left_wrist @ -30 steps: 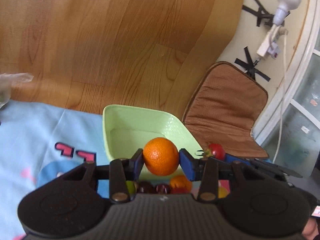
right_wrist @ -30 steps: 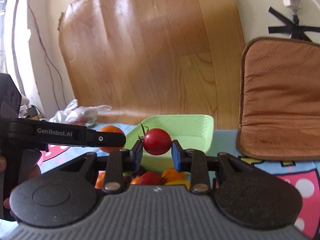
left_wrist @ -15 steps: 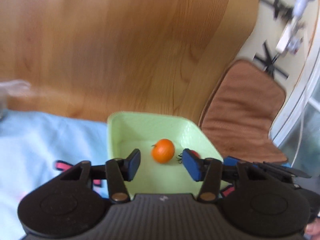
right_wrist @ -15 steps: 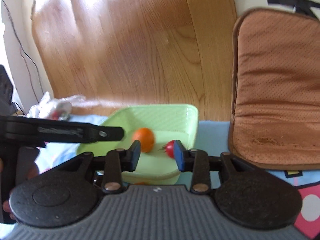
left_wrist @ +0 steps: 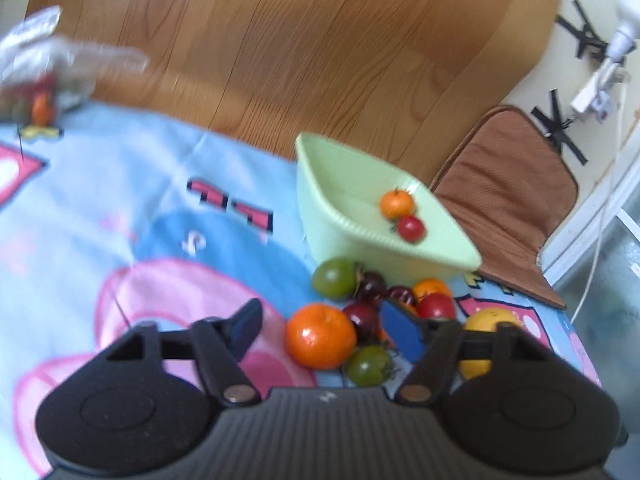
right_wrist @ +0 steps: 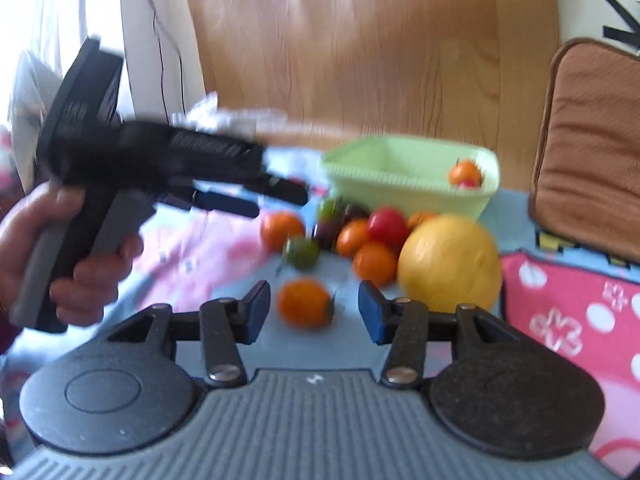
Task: Organize fruits
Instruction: 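Grasp another mandarin with the left tool while the right tool grasps an orange cherry tomato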
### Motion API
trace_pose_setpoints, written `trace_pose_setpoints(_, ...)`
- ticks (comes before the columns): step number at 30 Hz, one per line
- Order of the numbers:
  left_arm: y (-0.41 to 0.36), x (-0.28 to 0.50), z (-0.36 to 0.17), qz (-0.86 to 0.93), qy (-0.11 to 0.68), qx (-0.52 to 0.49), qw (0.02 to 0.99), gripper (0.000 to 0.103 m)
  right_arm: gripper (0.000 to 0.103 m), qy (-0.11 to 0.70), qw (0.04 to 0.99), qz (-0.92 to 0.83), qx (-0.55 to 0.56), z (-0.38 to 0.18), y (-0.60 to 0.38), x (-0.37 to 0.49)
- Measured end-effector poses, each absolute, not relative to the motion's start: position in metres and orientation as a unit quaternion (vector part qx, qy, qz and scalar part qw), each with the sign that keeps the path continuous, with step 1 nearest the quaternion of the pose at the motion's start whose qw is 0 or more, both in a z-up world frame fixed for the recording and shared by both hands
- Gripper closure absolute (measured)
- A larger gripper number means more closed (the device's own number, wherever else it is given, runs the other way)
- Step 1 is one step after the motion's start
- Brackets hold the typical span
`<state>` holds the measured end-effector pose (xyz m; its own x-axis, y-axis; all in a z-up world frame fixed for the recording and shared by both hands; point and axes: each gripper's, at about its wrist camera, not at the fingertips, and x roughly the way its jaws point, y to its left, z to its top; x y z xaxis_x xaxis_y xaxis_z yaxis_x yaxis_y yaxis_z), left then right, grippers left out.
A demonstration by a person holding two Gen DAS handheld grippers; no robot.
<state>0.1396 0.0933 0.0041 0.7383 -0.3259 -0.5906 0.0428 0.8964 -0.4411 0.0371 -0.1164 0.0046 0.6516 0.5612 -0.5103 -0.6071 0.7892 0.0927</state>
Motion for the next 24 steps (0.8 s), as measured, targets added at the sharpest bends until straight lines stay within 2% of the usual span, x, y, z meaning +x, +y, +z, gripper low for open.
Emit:
trace_pose_setpoints(1, 0.091, 0.136, 0.000, -0.094, 0.343, -0.196, 0.914, 0.063, 0.052, 0.270, 0.907, 0.318, -0.052, 0.001, -0.112, 0.040)
trace_pose_setpoints(3, 0.088, 0.131, 0.001, -0.090, 0.342, -0.192, 0.915, 0.064, 0.052, 0.279, 0.907, 0.306, -0.071, -0.004, -0.102, 0.044)
trace_pose_setpoints(4, 0.088, 0.127, 0.002, -0.088, 0.342, -0.195, 0.915, 0.065, 0.053, 0.280, 0.907, 0.305, -0.075, -0.004, -0.099, 0.045)
trace_pose_setpoints(5, 0.088, 0.122, 0.002, -0.086, 0.340, -0.193, 0.916, 0.065, 0.059, 0.277, 0.908, 0.305, -0.076, -0.003, -0.098, 0.045)
trace_pose_setpoints(13, 0.090, 0.062, 0.006, -0.090, 0.333, -0.180, 0.921, 0.065, 0.059, 0.276, 0.903, 0.323, -0.059, -0.005, -0.101, 0.031)
trace_pose_setpoints(24, 0.054, -0.003, 0.003, -0.128, 0.320, -0.150, 0.927, 0.065, 0.059, 0.267, 0.905, 0.325, -0.055, -0.010, -0.123, -0.026)
